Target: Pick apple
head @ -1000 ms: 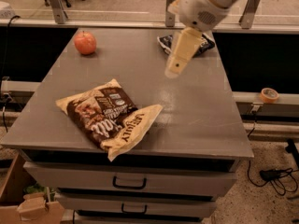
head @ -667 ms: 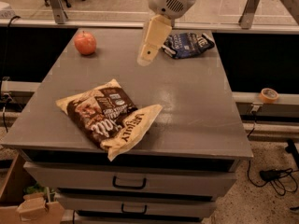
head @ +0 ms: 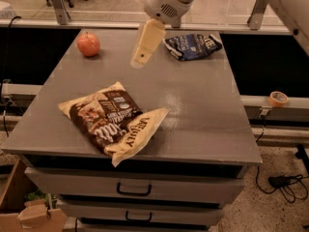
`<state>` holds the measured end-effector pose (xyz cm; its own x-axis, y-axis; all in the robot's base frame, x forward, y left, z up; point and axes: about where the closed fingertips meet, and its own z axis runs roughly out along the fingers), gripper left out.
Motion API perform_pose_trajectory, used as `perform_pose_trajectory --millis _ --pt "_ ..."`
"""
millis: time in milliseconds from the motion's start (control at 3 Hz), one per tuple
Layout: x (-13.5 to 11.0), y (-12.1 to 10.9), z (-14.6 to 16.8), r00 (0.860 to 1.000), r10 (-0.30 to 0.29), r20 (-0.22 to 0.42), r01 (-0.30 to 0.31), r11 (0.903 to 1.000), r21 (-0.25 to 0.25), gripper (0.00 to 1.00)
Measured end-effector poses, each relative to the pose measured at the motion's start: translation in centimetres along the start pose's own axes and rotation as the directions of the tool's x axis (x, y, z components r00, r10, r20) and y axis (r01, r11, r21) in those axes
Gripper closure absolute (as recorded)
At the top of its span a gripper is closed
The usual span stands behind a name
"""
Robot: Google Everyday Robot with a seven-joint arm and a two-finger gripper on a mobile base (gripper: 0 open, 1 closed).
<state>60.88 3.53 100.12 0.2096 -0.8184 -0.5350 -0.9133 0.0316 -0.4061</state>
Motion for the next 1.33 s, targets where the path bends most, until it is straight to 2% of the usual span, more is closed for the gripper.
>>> perform_pose_trajectory --millis 333,667,1000,1333 --pt "-1.8 -1.9 5.6 0.994 0.047 0.101 -0.047 0.9989 0.002 0.00" --pt "-3.5 -4.6 11.5 0.973 0.129 0.192 -0.131 0.9913 -0.002 0.00" --pt "-4.8 -7.2 16.6 0.931 0.246 0.268 -0.251 0.9679 -0.018 0.00" --pt "-4.6 -9.1 21.0 0.875 0.375 0.306 -0.384 0.9227 -0.034 0.00"
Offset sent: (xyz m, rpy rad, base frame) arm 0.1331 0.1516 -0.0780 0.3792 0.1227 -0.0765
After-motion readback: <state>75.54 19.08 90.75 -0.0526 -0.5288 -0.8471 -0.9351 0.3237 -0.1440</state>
